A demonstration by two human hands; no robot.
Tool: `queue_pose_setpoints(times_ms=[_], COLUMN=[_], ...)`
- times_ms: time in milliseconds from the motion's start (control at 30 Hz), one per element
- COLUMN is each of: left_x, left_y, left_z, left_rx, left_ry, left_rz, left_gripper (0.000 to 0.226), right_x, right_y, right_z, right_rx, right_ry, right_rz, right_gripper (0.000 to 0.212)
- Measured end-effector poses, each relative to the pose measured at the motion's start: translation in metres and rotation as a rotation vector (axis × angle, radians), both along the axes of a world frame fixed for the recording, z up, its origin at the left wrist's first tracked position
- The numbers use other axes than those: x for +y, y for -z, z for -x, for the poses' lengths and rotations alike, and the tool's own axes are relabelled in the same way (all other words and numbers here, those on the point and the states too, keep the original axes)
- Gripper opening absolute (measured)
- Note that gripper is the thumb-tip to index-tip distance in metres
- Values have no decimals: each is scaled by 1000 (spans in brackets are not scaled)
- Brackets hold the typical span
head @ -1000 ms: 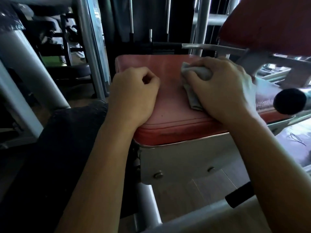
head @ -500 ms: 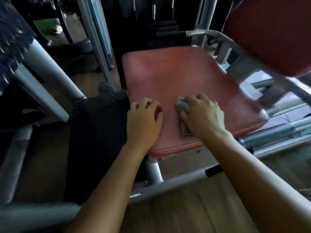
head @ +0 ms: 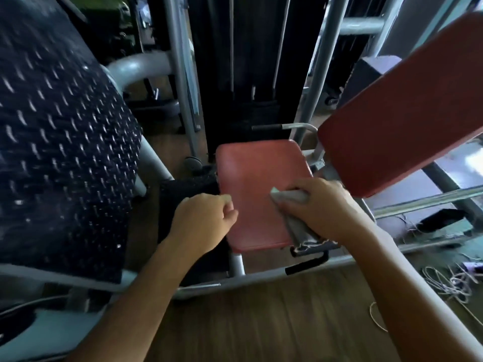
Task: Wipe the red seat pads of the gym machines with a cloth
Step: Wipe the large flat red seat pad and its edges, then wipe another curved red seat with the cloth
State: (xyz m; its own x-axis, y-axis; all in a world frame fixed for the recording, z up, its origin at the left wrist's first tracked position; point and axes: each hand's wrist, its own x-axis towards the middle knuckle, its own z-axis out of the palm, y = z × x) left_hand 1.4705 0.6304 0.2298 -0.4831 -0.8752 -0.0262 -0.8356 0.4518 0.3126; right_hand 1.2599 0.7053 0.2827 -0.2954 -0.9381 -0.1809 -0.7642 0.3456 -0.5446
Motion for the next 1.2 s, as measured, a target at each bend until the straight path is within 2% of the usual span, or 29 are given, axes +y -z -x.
queue_pose_setpoints(times_ms=[167,267,367,500,567,700,900,1067,1200], left_x=[70,126,172,238,271,336,455,576,667], left_y=[-86,-121,-144,-159,-163,-172,-180,-185,-193], left_z=[-18,-28,-37,-65,-85,-132,-204,-273,-333], left_rx=[23,70,109,100,68,9,-43,-106,-112], left_ry=[-86,-202,-314,-529,-638,-858,-1162,-1394,-1527], left_rz=[29,85,132,159,163,150,178,44,-19], left_gripper=[24,32,36,29,22,22,23,26,28], right_x=[45,68,84,101,109,135,195,284,364], right_y=[-73,-107,-130,-151,-155,-155,-148,-145,-144], right_z=[3,6,5,-26,-54,-123,-250,-366,-450], right_rx=[-26,-77,-55,-6,1,44,7,3,5], right_ry=[-90,-216,-320,-530,-637,-874,-1236,-1520,-1667], right_rz=[94,132,186,214,201,188,199,204,257], right_gripper=[34,24,12,8,10,31,28,26,25])
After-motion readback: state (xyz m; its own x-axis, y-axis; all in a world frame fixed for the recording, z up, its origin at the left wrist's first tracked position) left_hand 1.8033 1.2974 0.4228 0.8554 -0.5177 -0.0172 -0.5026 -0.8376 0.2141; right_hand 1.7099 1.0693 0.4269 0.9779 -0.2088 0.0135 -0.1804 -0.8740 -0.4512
